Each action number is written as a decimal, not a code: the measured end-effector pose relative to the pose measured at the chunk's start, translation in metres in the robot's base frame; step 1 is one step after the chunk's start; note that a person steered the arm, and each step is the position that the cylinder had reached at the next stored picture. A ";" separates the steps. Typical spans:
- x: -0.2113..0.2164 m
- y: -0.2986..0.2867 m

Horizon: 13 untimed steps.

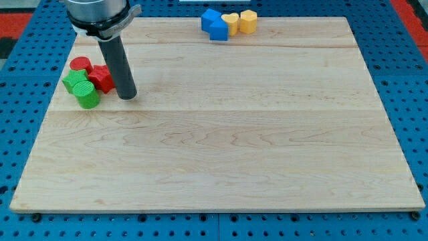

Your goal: Push green star slightly towards up

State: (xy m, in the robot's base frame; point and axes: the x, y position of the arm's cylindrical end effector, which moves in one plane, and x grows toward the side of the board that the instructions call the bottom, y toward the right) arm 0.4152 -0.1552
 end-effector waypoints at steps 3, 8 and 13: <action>0.042 -0.021; 0.048 -0.058; -0.007 -0.091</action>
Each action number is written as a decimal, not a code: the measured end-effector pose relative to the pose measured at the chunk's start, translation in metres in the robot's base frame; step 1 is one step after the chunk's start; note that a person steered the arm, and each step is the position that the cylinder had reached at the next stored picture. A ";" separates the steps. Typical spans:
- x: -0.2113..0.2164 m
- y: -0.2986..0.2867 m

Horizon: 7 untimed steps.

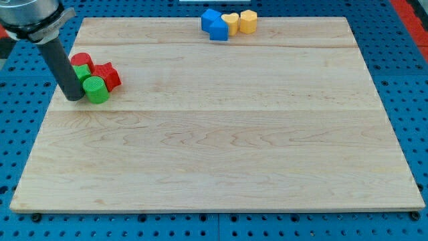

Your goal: Push green star slightly towards up

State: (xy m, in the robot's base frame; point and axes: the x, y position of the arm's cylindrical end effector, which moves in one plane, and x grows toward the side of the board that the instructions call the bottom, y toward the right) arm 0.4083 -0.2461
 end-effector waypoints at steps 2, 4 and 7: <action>-0.031 0.000; -0.064 0.000; -0.078 -0.029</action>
State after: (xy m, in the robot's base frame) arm 0.3302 -0.2748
